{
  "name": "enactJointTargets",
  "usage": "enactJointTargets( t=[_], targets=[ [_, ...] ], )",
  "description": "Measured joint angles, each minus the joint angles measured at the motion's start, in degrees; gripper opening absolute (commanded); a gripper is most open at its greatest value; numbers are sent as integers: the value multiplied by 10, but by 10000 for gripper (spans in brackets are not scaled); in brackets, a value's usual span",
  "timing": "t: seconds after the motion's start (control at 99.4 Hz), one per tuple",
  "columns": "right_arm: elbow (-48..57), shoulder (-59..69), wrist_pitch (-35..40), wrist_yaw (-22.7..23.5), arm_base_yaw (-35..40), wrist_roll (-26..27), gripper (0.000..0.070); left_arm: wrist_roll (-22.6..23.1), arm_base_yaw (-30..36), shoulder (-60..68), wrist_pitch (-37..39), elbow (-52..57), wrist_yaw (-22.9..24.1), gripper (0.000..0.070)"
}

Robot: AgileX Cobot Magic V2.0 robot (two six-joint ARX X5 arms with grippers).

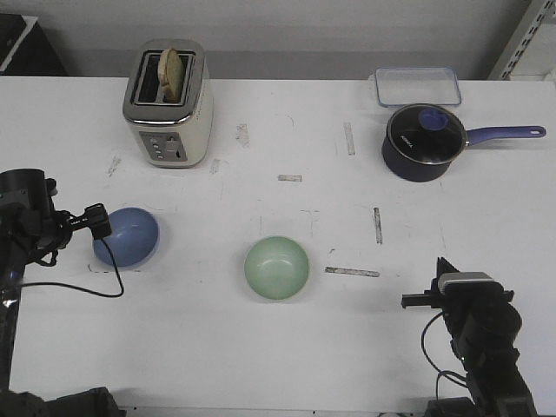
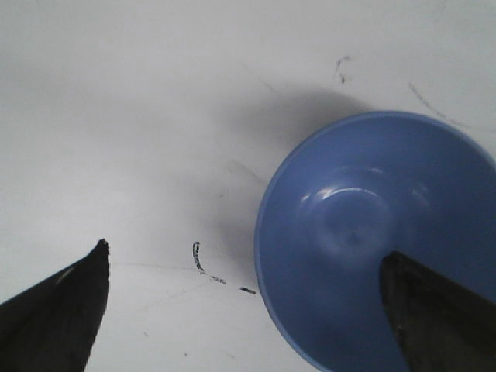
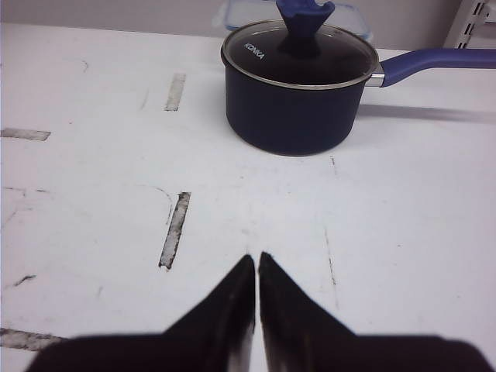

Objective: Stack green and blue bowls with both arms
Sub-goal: 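Reach the left gripper to the light blue bowl and grasp its rim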

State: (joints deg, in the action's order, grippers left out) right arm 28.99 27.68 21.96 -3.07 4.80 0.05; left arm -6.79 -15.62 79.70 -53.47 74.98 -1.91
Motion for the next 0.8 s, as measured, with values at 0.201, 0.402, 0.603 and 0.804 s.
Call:
enactJointTargets(
  t=[0.201, 0.402, 0.603, 0.804],
  targets=[
    [0, 0, 0, 0, 0, 0, 0, -1, -19, 80, -3, 0, -16, 635],
    [0, 0, 0, 0, 0, 0, 0, -2, -19, 132, 14, 0, -18, 506],
    [0, 0, 0, 0, 0, 0, 0, -2, -18, 142, 47, 0, -20, 207],
    [0, 0, 0, 0, 0, 0, 0, -2, -18, 142, 54, 0, -22, 0]
  ],
)
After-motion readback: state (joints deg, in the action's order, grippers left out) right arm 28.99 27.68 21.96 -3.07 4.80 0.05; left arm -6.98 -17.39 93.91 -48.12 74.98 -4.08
